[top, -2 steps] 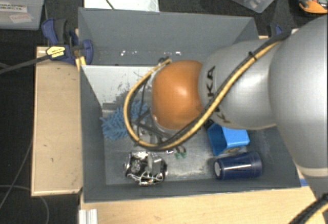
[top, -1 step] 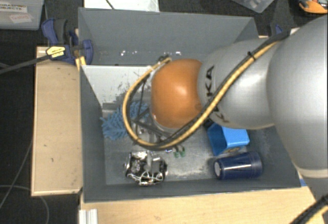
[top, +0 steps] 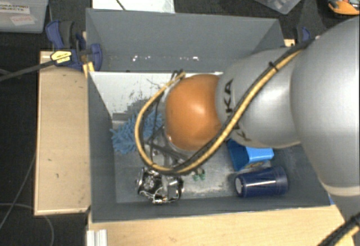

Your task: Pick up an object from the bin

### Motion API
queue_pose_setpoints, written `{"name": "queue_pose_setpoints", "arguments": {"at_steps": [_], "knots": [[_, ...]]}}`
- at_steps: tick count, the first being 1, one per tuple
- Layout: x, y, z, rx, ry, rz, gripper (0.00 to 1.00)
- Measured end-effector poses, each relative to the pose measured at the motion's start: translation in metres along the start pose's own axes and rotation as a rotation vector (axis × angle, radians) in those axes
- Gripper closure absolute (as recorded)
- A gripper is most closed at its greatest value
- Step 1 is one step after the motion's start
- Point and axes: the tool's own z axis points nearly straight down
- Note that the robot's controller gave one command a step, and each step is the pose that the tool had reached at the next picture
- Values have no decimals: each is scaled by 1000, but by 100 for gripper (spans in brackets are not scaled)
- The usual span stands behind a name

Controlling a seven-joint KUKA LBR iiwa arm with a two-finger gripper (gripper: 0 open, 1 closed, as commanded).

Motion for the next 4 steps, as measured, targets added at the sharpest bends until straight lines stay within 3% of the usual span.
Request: {"name": "queue_pose_setpoints", "arguments": {"at_steps": [1, 2, 3, 4], "knots": [[6, -4, 52, 0, -4, 116, 0], [-6, 5, 52, -1, -14, -246, 100], [-6, 5, 52, -1, -13, -245, 100], [-4, 5, 25, -2, -6, -243, 100]]}}
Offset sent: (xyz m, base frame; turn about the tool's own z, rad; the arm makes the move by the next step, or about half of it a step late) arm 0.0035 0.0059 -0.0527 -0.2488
